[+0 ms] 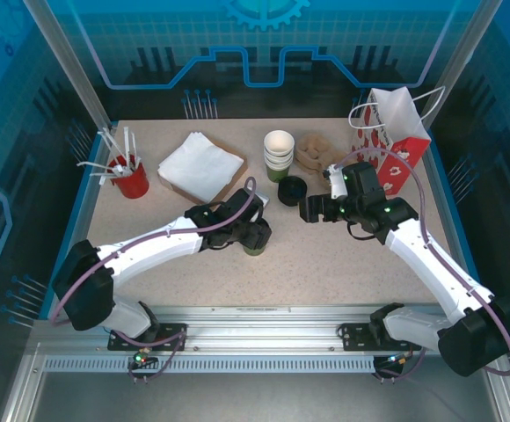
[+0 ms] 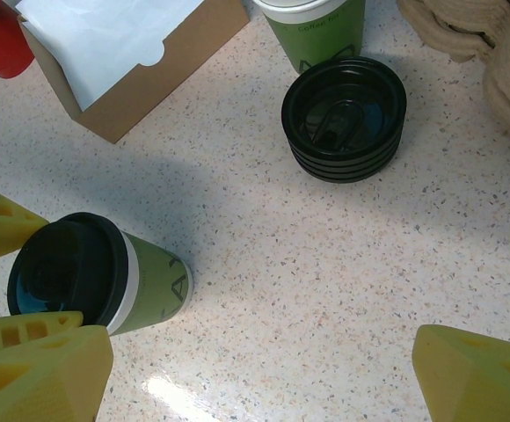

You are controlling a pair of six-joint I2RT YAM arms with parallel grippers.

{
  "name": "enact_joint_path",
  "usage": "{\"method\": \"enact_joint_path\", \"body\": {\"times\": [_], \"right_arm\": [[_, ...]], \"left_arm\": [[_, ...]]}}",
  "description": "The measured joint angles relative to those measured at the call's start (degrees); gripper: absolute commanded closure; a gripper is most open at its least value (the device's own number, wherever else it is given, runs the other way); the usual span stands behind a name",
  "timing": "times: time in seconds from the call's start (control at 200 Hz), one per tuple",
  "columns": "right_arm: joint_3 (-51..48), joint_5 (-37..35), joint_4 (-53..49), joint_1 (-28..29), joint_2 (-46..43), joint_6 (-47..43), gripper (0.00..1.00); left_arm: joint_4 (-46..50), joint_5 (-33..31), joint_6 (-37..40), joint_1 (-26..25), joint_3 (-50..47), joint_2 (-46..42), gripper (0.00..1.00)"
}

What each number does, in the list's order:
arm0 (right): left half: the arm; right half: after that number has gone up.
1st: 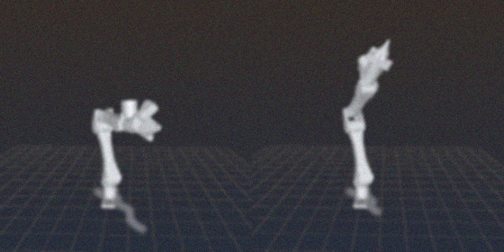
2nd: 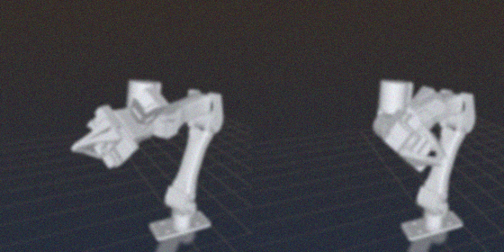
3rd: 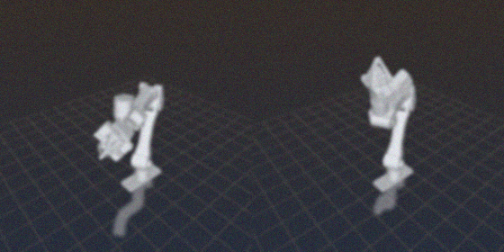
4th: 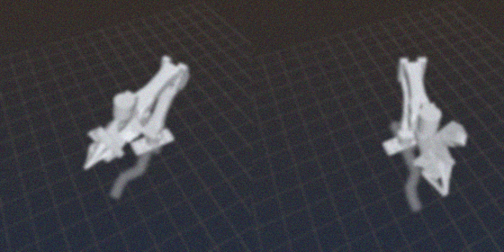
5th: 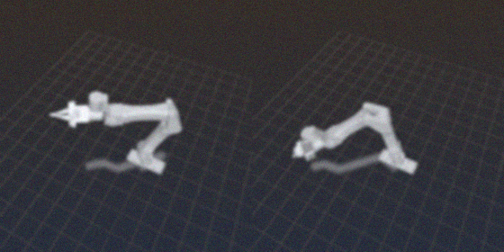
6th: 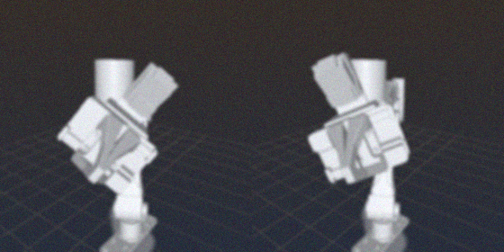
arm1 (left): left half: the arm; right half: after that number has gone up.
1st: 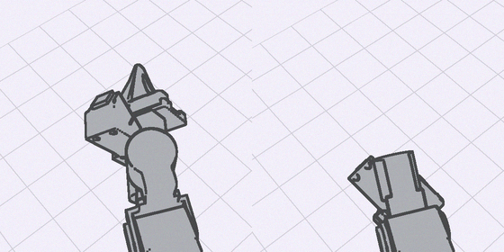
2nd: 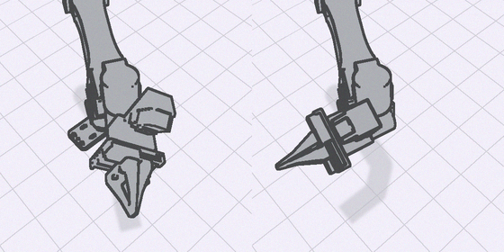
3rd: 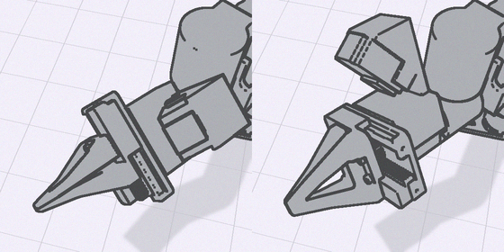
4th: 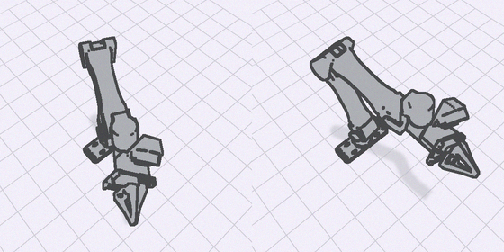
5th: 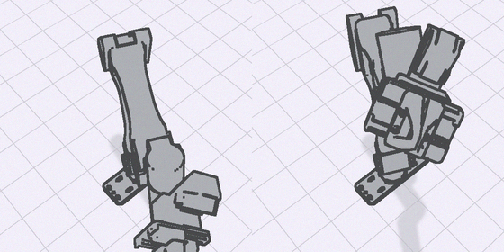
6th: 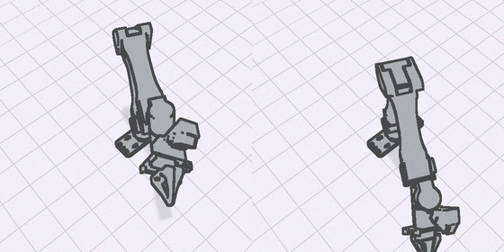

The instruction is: Pack the takeout coffee

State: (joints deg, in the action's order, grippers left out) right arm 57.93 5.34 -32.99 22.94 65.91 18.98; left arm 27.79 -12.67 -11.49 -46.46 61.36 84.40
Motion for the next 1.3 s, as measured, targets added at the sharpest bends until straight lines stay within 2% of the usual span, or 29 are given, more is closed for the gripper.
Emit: {"method": "enact_joint_path", "body": {"times": [0.4,0.845,1.096,1.301], "right_arm": [[0.00,0.00,0.00,0.00,0.00,0.00,0.10],[-1.03,-0.35,-0.04,0.31,0.00,0.02,0.10],[-1.38,-0.44,0.02,0.37,0.04,0.02,0.10],[-1.38,-0.44,0.00,0.57,0.11,0.02,0.10]], "left_arm": [[0.26,0.00,0.02,-0.28,0.00,0.11,0.31],[1.73,-0.63,-1.14,-0.66,0.94,1.16,0.38],[1.66,-4.68,-2.10,-2.73,0.87,2.23,0.41],[1.68,-4.13,-2.12,-2.36,0.92,2.36,0.43]]}}
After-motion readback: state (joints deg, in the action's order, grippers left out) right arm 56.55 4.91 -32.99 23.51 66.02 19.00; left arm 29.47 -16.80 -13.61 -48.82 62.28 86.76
